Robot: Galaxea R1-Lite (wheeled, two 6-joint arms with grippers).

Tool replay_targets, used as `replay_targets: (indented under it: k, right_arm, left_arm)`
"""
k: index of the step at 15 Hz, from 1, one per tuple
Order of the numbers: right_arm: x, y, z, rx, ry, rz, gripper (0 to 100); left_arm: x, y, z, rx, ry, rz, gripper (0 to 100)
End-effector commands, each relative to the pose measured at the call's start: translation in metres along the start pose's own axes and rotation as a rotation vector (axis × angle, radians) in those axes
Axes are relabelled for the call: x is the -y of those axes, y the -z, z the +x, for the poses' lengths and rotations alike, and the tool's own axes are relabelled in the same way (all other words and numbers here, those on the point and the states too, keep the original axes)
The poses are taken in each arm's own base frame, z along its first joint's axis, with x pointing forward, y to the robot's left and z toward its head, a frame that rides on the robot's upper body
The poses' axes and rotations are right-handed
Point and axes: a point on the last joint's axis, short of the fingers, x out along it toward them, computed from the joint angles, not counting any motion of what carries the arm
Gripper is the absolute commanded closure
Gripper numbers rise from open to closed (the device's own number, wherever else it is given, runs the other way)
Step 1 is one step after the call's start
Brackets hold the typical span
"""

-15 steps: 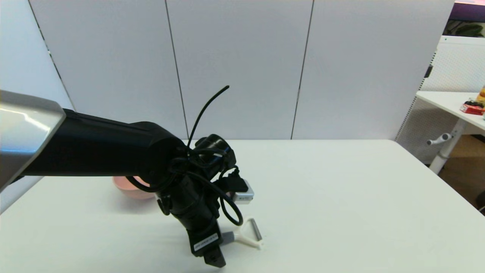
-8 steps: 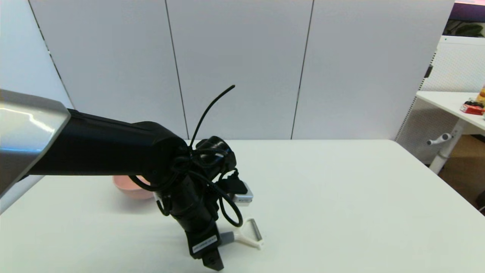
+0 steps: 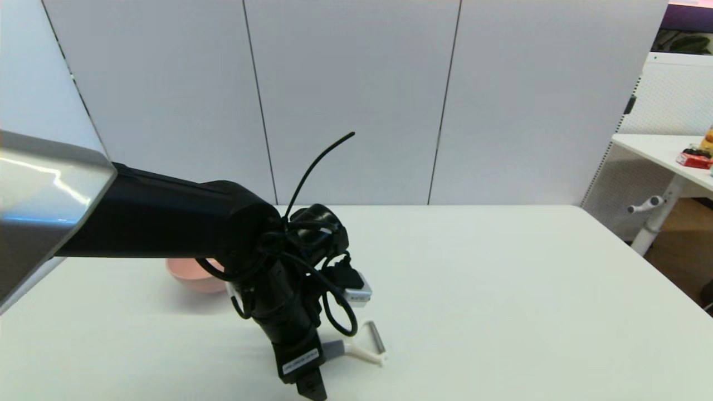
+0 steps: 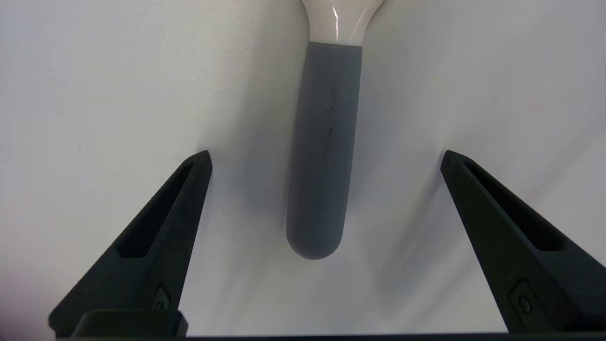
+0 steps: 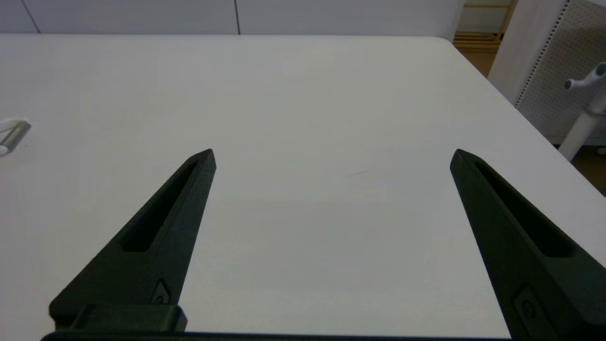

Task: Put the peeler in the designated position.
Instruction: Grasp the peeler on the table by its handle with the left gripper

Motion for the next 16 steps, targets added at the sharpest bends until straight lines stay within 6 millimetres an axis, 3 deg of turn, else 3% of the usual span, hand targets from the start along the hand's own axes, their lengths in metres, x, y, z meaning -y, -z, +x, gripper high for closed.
replay_targets:
  k: [1, 16]
  right_arm:
    - [0.0, 0.0004, 0.0002, -0.003, 0.0, 0.0, 0]
    - [0.0, 0.0004, 0.0002, -0.002, -0.002, 0.0, 0]
  left_arm:
    - [-0.0001, 0.0002, 0.0011, -0.005, 0.003, 0.002, 0]
    - [0.001, -0.0049, 0.0014, -0.013, -0.03, 0.015, 0]
